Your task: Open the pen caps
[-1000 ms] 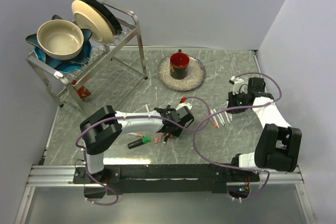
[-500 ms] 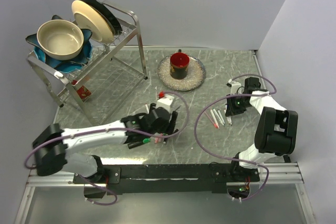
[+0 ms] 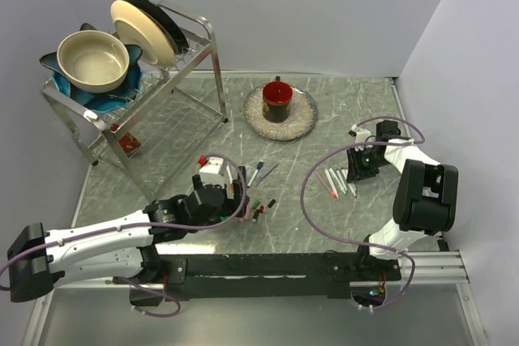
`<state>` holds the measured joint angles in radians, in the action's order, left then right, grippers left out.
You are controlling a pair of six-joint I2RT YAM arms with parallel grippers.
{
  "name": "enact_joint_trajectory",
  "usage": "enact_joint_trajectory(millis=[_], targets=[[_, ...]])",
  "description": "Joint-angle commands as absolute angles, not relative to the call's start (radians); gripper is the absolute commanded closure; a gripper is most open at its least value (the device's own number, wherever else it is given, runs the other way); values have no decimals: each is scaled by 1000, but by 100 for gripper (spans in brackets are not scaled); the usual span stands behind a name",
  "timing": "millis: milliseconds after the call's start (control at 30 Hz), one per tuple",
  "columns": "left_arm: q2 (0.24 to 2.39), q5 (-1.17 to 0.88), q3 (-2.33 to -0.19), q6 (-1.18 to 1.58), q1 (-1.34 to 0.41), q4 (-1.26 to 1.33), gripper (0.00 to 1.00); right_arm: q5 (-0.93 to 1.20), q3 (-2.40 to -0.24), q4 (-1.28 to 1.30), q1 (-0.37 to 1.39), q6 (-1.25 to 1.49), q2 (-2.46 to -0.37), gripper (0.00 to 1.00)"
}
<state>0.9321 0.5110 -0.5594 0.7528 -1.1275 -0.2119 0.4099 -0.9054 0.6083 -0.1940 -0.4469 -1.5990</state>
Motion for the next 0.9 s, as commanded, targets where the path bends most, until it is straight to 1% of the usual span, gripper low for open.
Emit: enact_joint_trajectory(millis=[0,267,433,467,567,600,667,700,767,800,867], targets=[[890,574,-526,922,-1131,-280,1,413,-946,623,-187,-457,-1588,60],[841,603,-482,963,-1120,-279,0,434,-942,627,-187,-468,-1533,57],[914,508,-514,806,-1063,-193,1,465,-937,637,-187,-488,-1485,57],[934,453,-525,773,-1030,-155,1,475,-937,641,-186,-498,-1470,56],[1032,371,-593,640,-979,-98,1,512,-936,652,-187,-520,-1444,56],[1101,339,-621,582,-971,-91,2,529,-936,655,-187,-525,-1427,56],[1181,316,-724,519,-963,-97,5,544,-933,660,-187,-534,-1410,55],[1268,310,-762,464,-963,-119,9,552,-931,660,-189,-535,-1395,55],[1357,290,-874,408,-963,-141,15,564,-930,663,-186,-541,-1379,55],[1437,287,-908,364,-963,-152,21,568,-930,664,-187,-543,-1374,55],[1504,273,-991,325,-963,-176,28,575,-928,667,-190,-546,-1361,55]])
